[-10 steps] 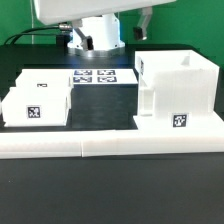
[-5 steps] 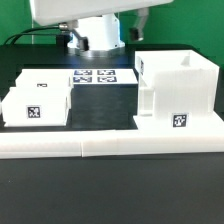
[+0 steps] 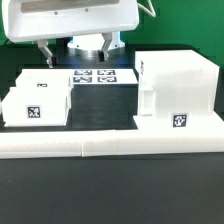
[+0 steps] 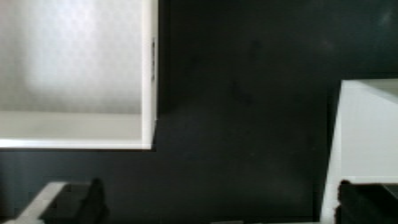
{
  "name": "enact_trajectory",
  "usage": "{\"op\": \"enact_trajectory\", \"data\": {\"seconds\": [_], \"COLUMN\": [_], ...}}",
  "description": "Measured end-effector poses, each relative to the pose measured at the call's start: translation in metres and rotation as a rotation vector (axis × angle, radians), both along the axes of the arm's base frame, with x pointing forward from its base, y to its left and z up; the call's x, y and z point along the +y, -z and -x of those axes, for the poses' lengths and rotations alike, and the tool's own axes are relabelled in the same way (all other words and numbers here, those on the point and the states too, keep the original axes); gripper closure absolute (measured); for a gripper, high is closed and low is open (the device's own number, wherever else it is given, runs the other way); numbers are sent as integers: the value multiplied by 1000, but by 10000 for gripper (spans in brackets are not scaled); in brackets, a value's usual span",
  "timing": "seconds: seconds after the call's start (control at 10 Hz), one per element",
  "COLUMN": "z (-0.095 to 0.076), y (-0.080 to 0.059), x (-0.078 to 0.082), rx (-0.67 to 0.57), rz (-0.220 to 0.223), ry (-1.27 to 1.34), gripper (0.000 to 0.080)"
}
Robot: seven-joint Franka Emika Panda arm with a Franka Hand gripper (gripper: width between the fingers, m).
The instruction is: Assemble drawer
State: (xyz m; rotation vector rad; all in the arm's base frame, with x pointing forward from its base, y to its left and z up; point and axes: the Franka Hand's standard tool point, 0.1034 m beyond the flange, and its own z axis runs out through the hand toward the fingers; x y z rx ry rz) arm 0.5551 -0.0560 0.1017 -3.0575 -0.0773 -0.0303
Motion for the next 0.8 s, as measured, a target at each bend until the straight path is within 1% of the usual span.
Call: {"op": "enact_trajectory", "data": {"seconds": [0.4, 0.5, 0.6, 0.7, 0.8], "z": [2, 10, 21, 28, 31], "y": [1, 7, 15, 25, 34], "x": [-1, -7, -12, -18, -22], "rx": [4, 24, 46, 67, 68], "rz": [0, -2, 0, 2, 6], "ry": [3, 28, 46, 56, 67], "gripper": [151, 151, 151, 151, 151]}}
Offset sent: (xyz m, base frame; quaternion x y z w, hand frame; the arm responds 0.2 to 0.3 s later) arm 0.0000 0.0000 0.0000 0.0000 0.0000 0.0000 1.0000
